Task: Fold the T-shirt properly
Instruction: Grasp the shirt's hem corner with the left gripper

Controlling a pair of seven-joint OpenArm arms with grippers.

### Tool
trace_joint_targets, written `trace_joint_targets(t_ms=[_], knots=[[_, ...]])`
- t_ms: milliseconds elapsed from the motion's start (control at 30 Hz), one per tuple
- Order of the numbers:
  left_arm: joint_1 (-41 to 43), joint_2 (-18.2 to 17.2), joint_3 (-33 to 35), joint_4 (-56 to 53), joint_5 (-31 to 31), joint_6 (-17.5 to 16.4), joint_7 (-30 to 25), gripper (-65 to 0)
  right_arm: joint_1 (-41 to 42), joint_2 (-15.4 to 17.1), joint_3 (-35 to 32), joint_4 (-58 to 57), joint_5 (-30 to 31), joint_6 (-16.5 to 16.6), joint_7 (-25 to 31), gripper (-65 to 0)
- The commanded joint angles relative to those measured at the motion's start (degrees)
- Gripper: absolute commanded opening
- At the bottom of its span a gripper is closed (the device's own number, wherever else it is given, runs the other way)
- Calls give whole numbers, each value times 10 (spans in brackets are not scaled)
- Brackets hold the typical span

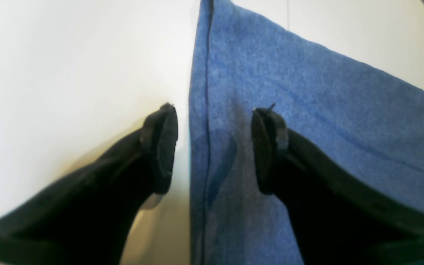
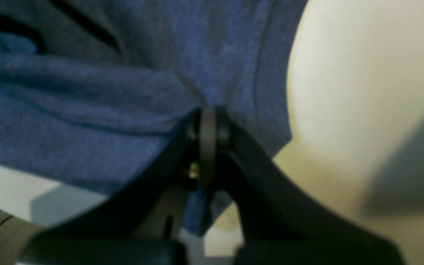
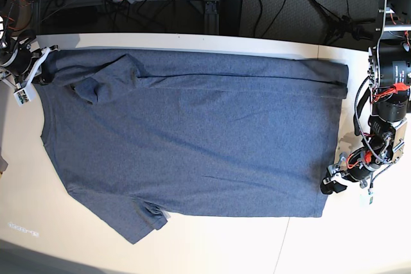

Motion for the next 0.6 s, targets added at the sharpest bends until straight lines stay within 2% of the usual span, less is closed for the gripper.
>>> trace_joint_targets(t_ms=[0, 233, 467, 567], knots=[[-12, 7, 1, 0, 14, -2, 24, -290, 1, 11, 6, 3, 2, 10, -2, -650], [-19, 47, 1, 0, 51, -2, 24, -290, 1, 11, 6, 3, 2, 10, -2, -650], [-19, 49, 1, 0, 80, -2, 4, -294, 1, 11, 6, 3, 2, 10, -2, -650], [-19, 48, 1, 0, 93, -2, -2, -356, 1, 11, 6, 3, 2, 10, -2, -650]])
